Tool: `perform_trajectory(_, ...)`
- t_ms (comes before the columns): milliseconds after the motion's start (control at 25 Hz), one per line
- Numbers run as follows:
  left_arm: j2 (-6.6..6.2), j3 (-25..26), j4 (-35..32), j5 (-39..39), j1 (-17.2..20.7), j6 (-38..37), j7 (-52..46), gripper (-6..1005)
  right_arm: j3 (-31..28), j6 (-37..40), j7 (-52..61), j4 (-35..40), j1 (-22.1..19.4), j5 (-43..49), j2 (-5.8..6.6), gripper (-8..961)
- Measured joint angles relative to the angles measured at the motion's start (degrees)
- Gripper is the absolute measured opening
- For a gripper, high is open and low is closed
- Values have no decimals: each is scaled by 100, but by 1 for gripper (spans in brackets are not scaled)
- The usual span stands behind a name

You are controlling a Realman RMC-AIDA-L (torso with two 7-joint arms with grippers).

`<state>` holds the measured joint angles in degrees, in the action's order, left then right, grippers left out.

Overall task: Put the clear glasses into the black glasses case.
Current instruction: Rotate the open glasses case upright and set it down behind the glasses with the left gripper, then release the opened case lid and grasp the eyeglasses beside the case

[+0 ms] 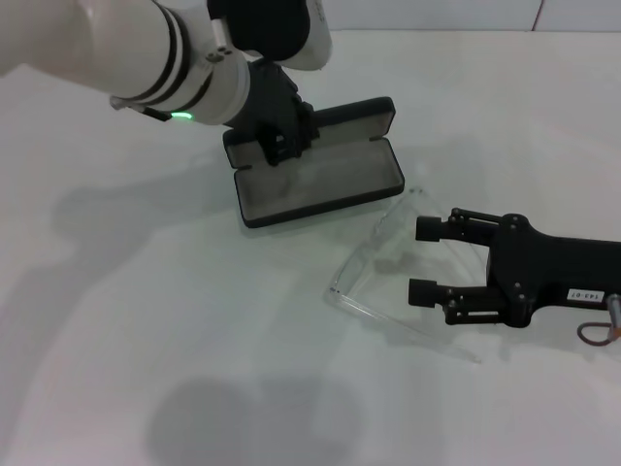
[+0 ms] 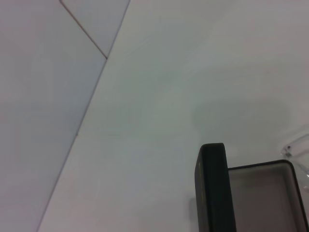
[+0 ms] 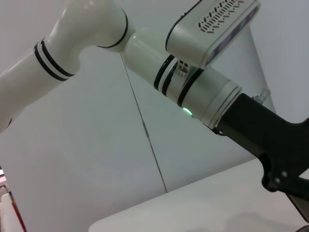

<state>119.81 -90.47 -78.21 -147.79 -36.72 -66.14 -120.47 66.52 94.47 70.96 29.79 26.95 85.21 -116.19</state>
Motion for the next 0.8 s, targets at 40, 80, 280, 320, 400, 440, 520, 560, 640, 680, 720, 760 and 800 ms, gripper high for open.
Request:
perform_trajectory(40,3,-17,43,15,-22,-30,-58,301,13,16,-1,0,-4,-1,0,793)
perform_trajectory(80,4,-24,50,21,-23,-27,-89,306,27,29,-1,0,-7,-1,0,793)
perform_trajectory(280,9,-104,61,-28,-23,47,-288,332,39,51,-3,0,-18,-4,-1,790)
perform_trajectory(320,9,-120,61,-36,-16,60,-288,337,39,50,-3,0,-18,-5,0,789)
perform_trajectory(400,9,-150,61,-41,6,86,-288,347,35,45,-3,0,-17,-5,-1,788)
perform_trajectory(440,9,-160,61,-40,17,96,-288,352,30,42,-3,-1,-13,-5,0,788)
perform_trajectory(520,8,-176,65,-24,38,103,-288,369,23,32,-3,0,0,-5,1,786)
perform_trajectory(560,8,-188,66,-7,48,104,-288,381,23,27,-3,0,4,-5,3,786)
perform_trajectory(640,7,-198,55,50,73,110,-292,405,24,22,-3,0,13,-5,9,785)
perform_trajectory(680,8,-194,37,93,95,114,-294,417,23,20,-3,0,17,-5,13,784)
perform_trajectory(720,9,-162,-13,214,131,125,-298,430,18,20,-3,0,20,-5,16,784)
perform_trajectory(760,9,-110,-68,361,182,136,-295,442,13,20,-3,2,21,-5,20,783)
perform_trajectory(800,5,-2,-162,647,262,149,-271,454,2,19,-3,15,21,-5,29,782)
